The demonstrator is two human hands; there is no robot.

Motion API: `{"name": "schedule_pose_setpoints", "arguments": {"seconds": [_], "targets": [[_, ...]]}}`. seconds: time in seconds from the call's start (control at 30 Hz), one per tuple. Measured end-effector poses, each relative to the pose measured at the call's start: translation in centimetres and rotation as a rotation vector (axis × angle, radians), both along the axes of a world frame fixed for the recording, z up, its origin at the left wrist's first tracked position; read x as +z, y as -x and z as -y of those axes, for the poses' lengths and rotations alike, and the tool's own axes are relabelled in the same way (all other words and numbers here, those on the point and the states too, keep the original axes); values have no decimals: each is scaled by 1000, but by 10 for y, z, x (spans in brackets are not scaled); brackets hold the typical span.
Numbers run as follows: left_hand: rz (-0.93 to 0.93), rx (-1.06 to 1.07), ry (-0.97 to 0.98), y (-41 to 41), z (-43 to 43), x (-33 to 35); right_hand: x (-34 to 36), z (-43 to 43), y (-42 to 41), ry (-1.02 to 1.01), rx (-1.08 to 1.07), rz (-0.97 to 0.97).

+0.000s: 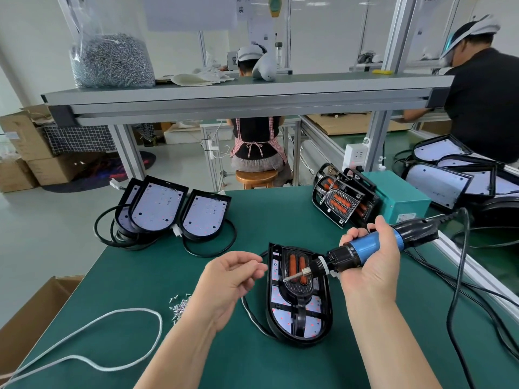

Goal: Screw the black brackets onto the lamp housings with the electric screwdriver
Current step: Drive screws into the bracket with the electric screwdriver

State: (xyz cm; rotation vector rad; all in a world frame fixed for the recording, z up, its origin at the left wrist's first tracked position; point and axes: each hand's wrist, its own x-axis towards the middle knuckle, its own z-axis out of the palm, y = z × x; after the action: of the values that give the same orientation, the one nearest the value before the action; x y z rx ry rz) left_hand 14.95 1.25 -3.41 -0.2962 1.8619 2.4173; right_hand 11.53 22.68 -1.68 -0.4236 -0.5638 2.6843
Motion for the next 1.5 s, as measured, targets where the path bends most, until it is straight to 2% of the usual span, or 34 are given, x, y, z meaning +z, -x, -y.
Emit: {"name": "schedule_pose_setpoints", "arguments": {"seconds": [0.13, 0.27, 0.67, 0.77, 1.0, 1.1, 1.37, 1.5], "targets": [[48, -24, -280, -12, -28, 5, 6, -3, -2, 48, -26, -2], [116, -44, -449, -19, -42, 6, 12, -7, -4, 88, -56, -6], [174, -34, -496, -25, -55, 3, 8, -16, -8, 76, -95, -22], [148, -26, -434, -27, -56, 2, 8, -16, -8, 57, -100, -17], [-25, 66, -115, -29, -62, -2, 8, -16, -9, 3, -99, 5], [-63, 55, -72, -29, -62, -3, 7, -17, -9, 0, -104, 12], [-275, 122, 218, -34, -69, -4, 10, -14, -9, 42, -125, 41], [-347, 121, 297, -35, -69, -6, 9, -15, -9, 75, -137, 68]]}}
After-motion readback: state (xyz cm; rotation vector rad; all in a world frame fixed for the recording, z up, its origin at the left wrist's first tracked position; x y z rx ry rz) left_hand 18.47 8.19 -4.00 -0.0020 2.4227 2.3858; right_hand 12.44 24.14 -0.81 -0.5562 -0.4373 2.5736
